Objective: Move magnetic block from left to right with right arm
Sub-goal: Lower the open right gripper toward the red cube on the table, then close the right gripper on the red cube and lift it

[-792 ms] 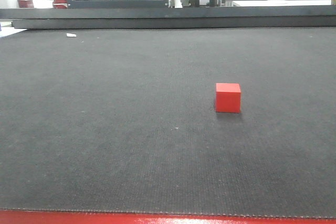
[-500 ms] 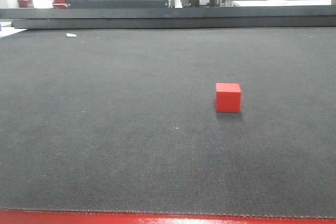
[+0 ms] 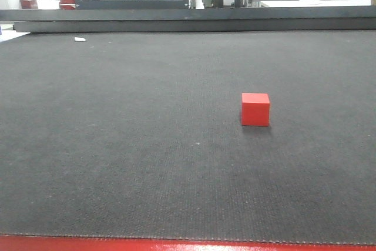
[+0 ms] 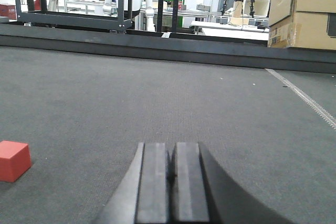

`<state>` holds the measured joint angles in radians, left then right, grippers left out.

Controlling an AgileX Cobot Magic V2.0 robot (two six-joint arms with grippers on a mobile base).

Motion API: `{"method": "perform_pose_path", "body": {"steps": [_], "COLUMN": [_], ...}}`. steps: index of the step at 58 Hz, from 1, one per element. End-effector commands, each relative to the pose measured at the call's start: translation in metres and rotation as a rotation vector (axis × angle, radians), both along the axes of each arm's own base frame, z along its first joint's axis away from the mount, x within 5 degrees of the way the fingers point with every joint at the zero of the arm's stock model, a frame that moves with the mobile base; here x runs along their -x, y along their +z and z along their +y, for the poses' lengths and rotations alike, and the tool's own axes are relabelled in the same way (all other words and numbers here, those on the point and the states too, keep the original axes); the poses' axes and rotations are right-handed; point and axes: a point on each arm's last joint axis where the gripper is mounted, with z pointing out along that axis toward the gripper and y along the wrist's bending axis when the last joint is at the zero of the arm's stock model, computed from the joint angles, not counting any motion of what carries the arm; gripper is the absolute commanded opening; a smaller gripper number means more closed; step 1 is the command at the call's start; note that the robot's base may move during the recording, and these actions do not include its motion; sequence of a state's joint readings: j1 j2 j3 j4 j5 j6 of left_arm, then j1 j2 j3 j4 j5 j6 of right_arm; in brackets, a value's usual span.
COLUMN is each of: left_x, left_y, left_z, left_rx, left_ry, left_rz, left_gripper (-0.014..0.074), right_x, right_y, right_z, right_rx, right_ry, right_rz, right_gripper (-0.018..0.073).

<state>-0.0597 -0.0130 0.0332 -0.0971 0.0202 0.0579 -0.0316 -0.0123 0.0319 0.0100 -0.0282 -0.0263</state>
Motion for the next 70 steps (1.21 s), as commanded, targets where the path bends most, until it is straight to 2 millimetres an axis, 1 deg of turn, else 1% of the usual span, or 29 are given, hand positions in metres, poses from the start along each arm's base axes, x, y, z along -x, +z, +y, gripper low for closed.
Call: {"method": "perform_pose_path", "body": {"steps": [1,4,8,17,22,26,32,35,37,42,45,47,52,59,70], "left_x": [0.001,0.001,0.001,0.001,0.001,0.001,0.001,0.001,0.001,0.001,0.001,0.001,0.001,0.001,0.001], "left_y": [0.005,0.005,0.005,0.005,0.005,0.005,0.005,0.005,0.005,0.005,0.005,0.005,0.005,0.005,0.005], "left_z": [0.001,0.001,0.001,0.001,0.001,0.001,0.001,0.001,0.001,0.001,0.001,0.001,0.001,0.001,0.001], "left_rx": [0.016,0.016,0.016,0.016,0.016,0.016,0.016,0.016,0.016,0.016,0.016,0.016,0.016,0.016,0.016], "left_ry": [0.003,0.003,0.003,0.003,0.003,0.003,0.003,0.003,0.003,0.003,0.003,0.003,0.003,0.003,0.003], "left_rz": [-0.081,-0.081,-0.081,-0.081,-0.081,-0.081,-0.081,-0.081,-0.081,-0.081,-0.081,-0.081,-0.081,-0.081,-0.081], "left_gripper": [-0.0126,-0.0126,-0.0126,-0.0126,-0.0126,-0.0126,-0.0126,-0.0126,-0.0126,-0.0126,-0.0126,-0.0126,-0.0126,-0.0126,-0.0126], "right_x": [0.004,0.005,0.008,0.016,0.013,0.006,-0.014,-0.027,-0.036,-0.059,-0.075,-0.086,-0.11,-0.143,-0.192], "right_y": [0.014,0.018,0.031,0.074,0.098,0.114,0.133,0.142,0.146,0.155,0.158,0.159,0.161,0.164,0.159], "right_z": [0.0,0.0,0.0,0.0,0.0,0.0,-0.001,-0.001,-0.001,0.0,0.002,0.004,0.014,0.04,0.088], "right_rx": [0.006,0.007,0.008,0.01,0.01,0.008,0.005,0.003,0.002,0.002,0.003,0.004,0.01,0.019,-0.093], "right_ry": [-0.005,-0.005,-0.005,-0.004,-0.004,-0.004,-0.002,-0.002,-0.001,0.013,0.034,0.05,0.105,0.221,0.306], "right_rz": [-0.147,-0.162,-0.193,-0.262,-0.242,-0.196,-0.092,-0.038,-0.004,0.076,0.126,0.158,0.246,0.406,0.663], "right_gripper": [0.0057,0.0057,0.0057,0.0057,0.0057,0.0057,0.0065,0.0104,0.0147,0.0307,0.0449,0.052,0.0636,0.0615,0.0613]}}
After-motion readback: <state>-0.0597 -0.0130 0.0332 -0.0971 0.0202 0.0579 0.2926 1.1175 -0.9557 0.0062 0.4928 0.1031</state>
